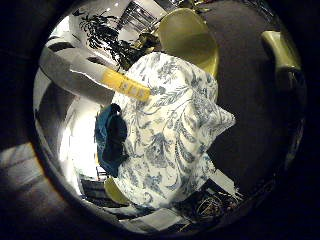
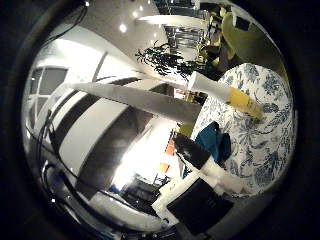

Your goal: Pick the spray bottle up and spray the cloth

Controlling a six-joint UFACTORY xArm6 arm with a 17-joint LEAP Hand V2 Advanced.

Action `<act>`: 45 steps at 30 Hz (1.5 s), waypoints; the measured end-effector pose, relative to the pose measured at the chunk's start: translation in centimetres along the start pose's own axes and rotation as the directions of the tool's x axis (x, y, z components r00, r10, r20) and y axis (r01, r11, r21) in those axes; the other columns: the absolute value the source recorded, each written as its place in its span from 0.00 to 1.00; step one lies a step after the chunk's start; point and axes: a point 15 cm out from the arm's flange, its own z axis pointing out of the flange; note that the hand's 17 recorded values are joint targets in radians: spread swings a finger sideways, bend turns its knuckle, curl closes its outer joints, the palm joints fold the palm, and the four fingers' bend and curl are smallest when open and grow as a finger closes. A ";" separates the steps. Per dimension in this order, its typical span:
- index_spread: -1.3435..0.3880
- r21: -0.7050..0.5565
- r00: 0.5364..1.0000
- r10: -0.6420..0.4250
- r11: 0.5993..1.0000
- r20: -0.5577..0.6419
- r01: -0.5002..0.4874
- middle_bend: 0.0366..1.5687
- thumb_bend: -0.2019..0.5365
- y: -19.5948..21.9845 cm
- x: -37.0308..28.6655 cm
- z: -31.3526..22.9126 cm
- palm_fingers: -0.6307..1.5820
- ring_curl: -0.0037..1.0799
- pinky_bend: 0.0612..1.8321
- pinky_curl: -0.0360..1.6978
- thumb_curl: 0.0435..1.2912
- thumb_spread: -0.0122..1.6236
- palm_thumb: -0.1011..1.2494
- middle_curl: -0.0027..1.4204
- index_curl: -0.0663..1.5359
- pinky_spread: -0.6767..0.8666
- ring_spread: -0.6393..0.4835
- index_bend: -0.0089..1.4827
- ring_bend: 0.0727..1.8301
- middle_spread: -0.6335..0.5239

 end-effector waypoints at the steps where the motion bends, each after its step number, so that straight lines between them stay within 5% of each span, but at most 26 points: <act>1: 0.70 -0.005 1.000 -0.001 1.000 0.003 0.001 0.28 0.24 0.0 -0.1 0.3 0.36 0.25 0.32 0.15 0.26 0.65 0.59 0.26 0.21 0.68 0.75 0.11 0.28 0.66; 21: 0.70 -0.058 1.000 -0.017 0.998 -0.020 0.016 0.26 0.24 -1.7 1.2 6.0 0.35 0.25 0.31 0.16 0.26 0.65 0.58 0.26 0.21 0.68 0.75 0.11 0.27 0.66; 45: 0.71 -0.064 0.996 -0.029 0.997 0.084 0.035 0.28 0.24 -5.2 -1.1 13.8 0.36 0.26 0.30 0.16 0.25 0.65 0.58 0.26 0.21 0.68 0.75 0.11 0.28 0.66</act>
